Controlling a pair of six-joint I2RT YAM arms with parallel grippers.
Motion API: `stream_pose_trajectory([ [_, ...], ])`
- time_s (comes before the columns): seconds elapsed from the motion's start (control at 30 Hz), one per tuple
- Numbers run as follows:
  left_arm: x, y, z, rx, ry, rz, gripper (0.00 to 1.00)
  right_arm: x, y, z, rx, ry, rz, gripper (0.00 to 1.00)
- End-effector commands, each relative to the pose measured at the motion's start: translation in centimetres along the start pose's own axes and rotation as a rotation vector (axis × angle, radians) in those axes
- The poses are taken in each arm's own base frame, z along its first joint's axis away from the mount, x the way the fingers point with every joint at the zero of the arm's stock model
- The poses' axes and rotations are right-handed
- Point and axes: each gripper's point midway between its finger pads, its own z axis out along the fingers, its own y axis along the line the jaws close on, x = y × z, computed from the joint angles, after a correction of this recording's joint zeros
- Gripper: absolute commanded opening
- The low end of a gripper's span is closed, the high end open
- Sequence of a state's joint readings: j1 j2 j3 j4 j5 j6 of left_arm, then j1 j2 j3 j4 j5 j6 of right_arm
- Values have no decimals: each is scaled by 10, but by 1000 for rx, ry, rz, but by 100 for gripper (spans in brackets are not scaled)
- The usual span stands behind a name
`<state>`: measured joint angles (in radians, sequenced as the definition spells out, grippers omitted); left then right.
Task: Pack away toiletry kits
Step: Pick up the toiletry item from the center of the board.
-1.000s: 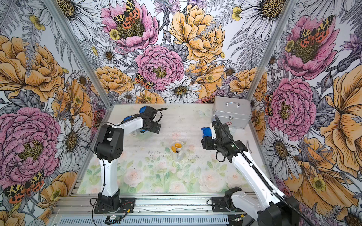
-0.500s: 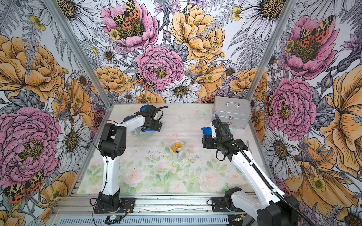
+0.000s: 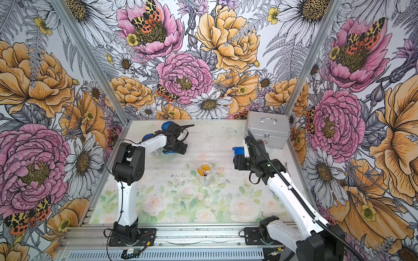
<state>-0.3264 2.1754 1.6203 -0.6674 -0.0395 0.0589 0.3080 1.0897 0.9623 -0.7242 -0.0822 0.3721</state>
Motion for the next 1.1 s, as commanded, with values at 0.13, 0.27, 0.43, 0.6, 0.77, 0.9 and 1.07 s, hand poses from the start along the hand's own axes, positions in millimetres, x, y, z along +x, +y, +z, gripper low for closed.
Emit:
stream_pose_trajectory([
  [0.13, 30, -23, -14, 37, 73, 36, 92, -15, 1, -2, 8, -34, -23, 69],
  [0.27, 44, -36, -21, 59, 107, 40, 89, -17, 1, -4, 10, -45, -25, 70],
  [0.43, 51, -43, -41, 73, 124, -35, 88, -15, 1, -3, 6, -41, -28, 70],
  [0.6, 39, -23, -73, 83, 65, -202, 86, -16, 3, -3, -1, -45, -32, 70],
  [0.77, 48, 17, -77, 49, 84, -373, 82, -17, 4, -3, -8, -46, -30, 70],
  [0.9, 53, 32, -68, 1, 109, -412, 79, -17, 4, -3, -8, -46, -26, 70],
  [1.07, 53, 27, -50, -8, 144, -441, 72, -21, 5, -5, -8, -54, -28, 70],
])
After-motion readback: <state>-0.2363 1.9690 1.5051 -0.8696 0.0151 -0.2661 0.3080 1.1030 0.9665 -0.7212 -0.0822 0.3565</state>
